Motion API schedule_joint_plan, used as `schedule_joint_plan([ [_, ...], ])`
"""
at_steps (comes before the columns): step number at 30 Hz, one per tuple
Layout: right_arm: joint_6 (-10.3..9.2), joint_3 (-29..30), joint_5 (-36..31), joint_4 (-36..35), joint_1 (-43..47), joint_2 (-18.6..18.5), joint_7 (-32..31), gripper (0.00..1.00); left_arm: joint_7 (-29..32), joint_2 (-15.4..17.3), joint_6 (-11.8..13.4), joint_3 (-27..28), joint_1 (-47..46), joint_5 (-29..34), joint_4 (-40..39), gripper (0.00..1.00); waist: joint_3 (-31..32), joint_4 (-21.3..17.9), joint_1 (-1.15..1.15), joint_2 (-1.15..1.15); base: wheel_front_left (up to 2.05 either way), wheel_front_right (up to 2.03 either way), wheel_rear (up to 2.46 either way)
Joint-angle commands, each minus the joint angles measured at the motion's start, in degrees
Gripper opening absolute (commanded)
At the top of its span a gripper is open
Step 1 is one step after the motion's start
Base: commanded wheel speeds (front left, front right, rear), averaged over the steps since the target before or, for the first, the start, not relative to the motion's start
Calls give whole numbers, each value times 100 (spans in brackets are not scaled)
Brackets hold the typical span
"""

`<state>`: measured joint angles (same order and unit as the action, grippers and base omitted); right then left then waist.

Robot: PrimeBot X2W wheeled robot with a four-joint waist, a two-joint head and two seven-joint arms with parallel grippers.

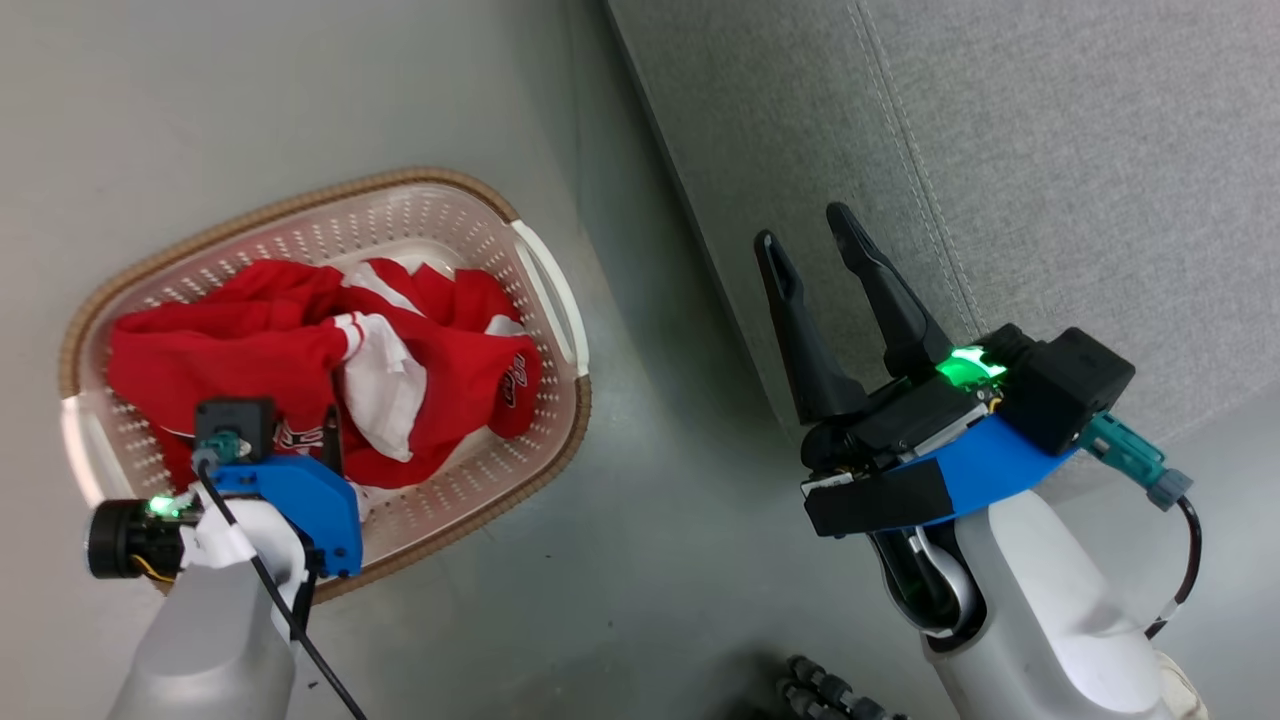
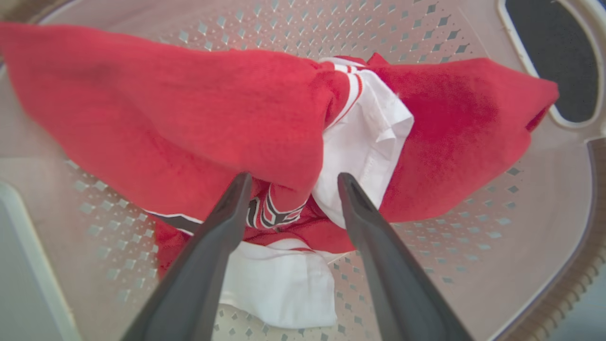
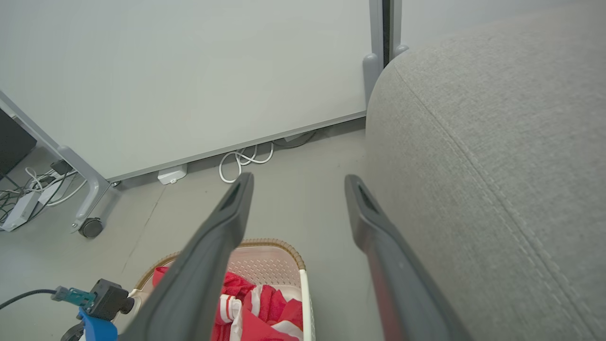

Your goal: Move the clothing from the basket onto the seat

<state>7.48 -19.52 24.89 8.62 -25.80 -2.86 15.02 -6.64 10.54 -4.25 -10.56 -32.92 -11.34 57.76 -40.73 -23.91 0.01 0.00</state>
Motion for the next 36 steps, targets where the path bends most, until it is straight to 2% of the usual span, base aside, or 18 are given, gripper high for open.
schedule_joint_plan([
  [1, 3, -61, 77, -117, -154, -4, 22, 100, 30, 91, 84, 11, -199, 29, 53, 100, -271, -199, -1, 0, 0, 0, 0],
  [7, 3, -216, 195, -344, -174, -4, 21, 100, 177, 236, 402, 47, -521, 49, 221, 100, -603, -291, -1, 0, 0, 0, 0],
  [16, 3, -323, 303, -443, -172, -5, 22, 100, 72, 345, 791, 134, -814, -9, 342, 100, -842, -355, -1, 0, 0, 0, 0],
  [17, 3, -322, 311, -447, -171, -5, 22, 100, 65, 336, 805, 129, -829, -14, 362, 73, -850, -355, -1, 0, 0, 0, 0],
  [19, 3, -322, 333, -451, -171, -5, 22, 100, 35, 319, 810, 115, -859, -34, 388, 3, -851, -353, -1, 0, 0, 0, 0],
  [20, 3, -331, 341, -451, -176, -5, 22, 100, 18, 316, 802, 105, -866, -45, 401, 0, -849, -352, -1, 0, 0, 0, 0],
  [36, 3, -309, 295, -361, -249, -5, 22, 100, -110, 200, 664, -21, -958, -193, 706, 0, -737, -261, -1, 0, 0, 0, 0],
])
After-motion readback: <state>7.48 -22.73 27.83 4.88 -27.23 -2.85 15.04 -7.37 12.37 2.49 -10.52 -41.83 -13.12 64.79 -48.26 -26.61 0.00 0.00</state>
